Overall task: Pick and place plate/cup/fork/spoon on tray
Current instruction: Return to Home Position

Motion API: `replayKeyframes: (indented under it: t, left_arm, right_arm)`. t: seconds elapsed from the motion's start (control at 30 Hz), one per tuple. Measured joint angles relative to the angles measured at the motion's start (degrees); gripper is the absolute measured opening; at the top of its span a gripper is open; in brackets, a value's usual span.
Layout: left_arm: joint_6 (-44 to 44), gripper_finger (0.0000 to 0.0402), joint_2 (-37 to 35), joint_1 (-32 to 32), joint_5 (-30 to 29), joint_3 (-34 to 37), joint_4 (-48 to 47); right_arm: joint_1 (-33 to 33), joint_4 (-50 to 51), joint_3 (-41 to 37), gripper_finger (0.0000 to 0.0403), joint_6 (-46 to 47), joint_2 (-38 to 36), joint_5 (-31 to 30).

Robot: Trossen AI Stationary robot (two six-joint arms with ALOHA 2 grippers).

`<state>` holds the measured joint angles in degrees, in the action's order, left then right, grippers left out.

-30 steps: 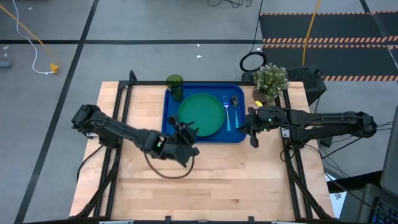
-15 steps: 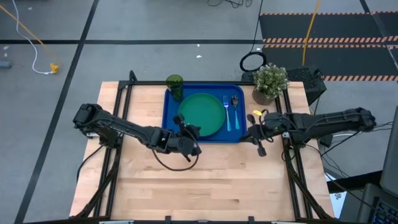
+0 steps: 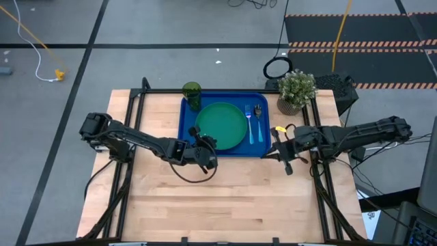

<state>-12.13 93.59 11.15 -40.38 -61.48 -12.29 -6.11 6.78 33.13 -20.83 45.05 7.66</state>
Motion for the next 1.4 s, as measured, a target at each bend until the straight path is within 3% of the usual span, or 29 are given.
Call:
replayKeyframes:
  t: [0.13, 0.37, 0.5, 0.63, 0.9, 1.2, 1.4]
  left_arm:
    - [-0.10, 0.0004, -0.03, 0.00, 0.10, 0.16, 0.39]
    - [0.96, 0.0019, -0.01, 0.41, 0.07, 0.21, 0.41]
    - [1.59, 0.0008, -0.01, 0.43, 0.92, 0.52, 0.73]
    - [2.01, 0.0007, -0.29, -0.14, 1.85, 3.32, 3.36]
    - [2.17, 0.0004, -7.69, -1.15, 5.72, 12.71, 14.77]
    - [0.32, 0.0004, -16.22, -0.25, 5.33, 20.95, 18.79]
    - [1.12, 0.0015, -16.86, -0.10, 5.63, 23.35, 25.30]
  right_arm:
    - [0.15, -9.50, -1.91, 0.0000, -2.32, -0.28, -0.24]
    - [1.34, -16.88, -8.64, 0.0000, -2.95, -2.31, -0.24]
    - [2.94, -22.33, -12.35, 0.0000, -2.33, -4.55, -0.36]
    - [4.05, -20.67, -13.23, 0.0000, -2.35, -8.75, -0.14]
    - [5.03, -13.98, -13.31, 0.0000, -1.15, -15.74, -0.12]
    - [5.03, -12.91, -13.36, 0.0000, -1.26, -15.72, 0.01]
    - [5.03, -14.56, -15.21, 0.0000, -1.30, -15.60, 0.04]
